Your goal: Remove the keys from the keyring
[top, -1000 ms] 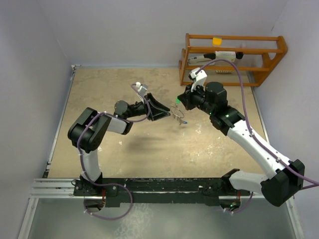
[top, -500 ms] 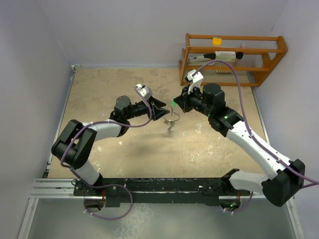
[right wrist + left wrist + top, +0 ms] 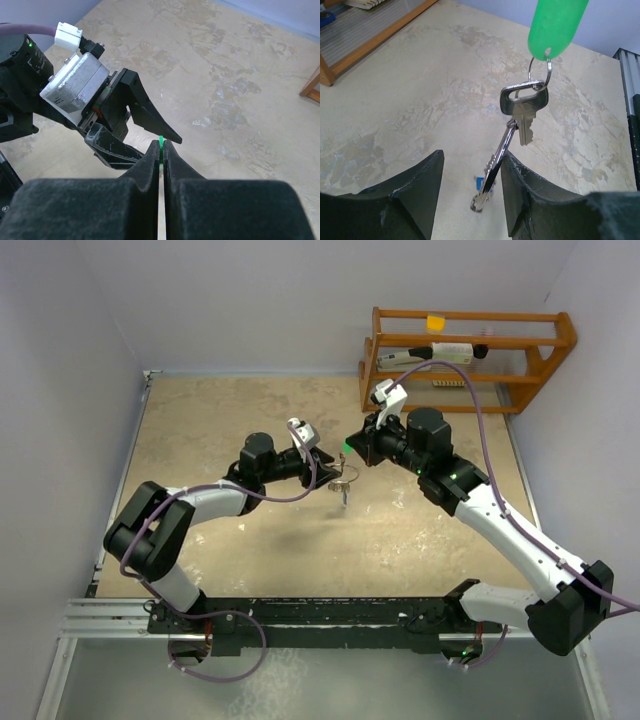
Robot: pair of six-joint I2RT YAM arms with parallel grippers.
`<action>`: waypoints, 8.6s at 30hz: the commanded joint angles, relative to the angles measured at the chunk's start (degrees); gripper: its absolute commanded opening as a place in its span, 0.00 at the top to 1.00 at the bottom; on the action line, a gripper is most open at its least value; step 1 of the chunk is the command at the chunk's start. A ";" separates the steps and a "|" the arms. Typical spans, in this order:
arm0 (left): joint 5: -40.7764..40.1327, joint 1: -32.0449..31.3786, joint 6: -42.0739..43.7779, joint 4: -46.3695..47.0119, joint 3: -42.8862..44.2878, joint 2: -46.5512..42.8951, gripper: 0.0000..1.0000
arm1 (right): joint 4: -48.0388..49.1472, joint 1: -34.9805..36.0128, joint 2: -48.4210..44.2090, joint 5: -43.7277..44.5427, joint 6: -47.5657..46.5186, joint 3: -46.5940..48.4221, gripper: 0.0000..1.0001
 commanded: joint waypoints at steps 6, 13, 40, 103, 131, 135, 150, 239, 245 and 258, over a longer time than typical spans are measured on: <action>3.69 -0.57 -6.78 13.64 -0.61 1.83 0.68 | 4.02 0.67 -2.23 -0.81 0.96 2.56 1.00; -2.68 -0.59 -3.65 6.36 -1.57 0.03 1.00 | 4.46 0.76 -3.48 1.98 -0.02 1.57 1.00; -48.61 -7.45 25.54 -36.53 14.81 -19.47 1.00 | 10.43 0.72 -1.30 7.00 0.31 -14.16 0.41; -46.32 -22.30 23.38 -41.08 19.93 -27.00 1.00 | 45.15 2.96 -3.70 1.11 -3.89 -31.79 0.49; -46.33 -22.72 23.30 -40.81 19.79 -27.65 1.00 | 47.44 4.26 0.44 -0.39 -2.47 -30.55 0.50; -45.90 -22.74 23.15 -40.82 19.57 -27.98 1.00 | 47.66 4.38 0.97 0.23 -2.85 -30.29 0.50; -45.53 -22.92 22.81 -40.82 18.88 -29.37 1.00 | 48.96 4.72 2.56 1.45 -4.58 -28.56 0.50; -55.34 -23.01 14.17 -14.16 2.99 -24.95 0.62 | -28.39 14.13 3.27 35.37 -14.29 20.66 1.00; -57.08 -22.99 13.86 -11.99 1.06 -27.69 0.61 | -37.54 14.47 5.31 29.97 -11.61 27.16 1.00; -54.98 -22.92 10.09 -2.06 -3.01 -28.66 0.45 | -40.30 17.37 9.63 34.85 -12.66 28.66 1.00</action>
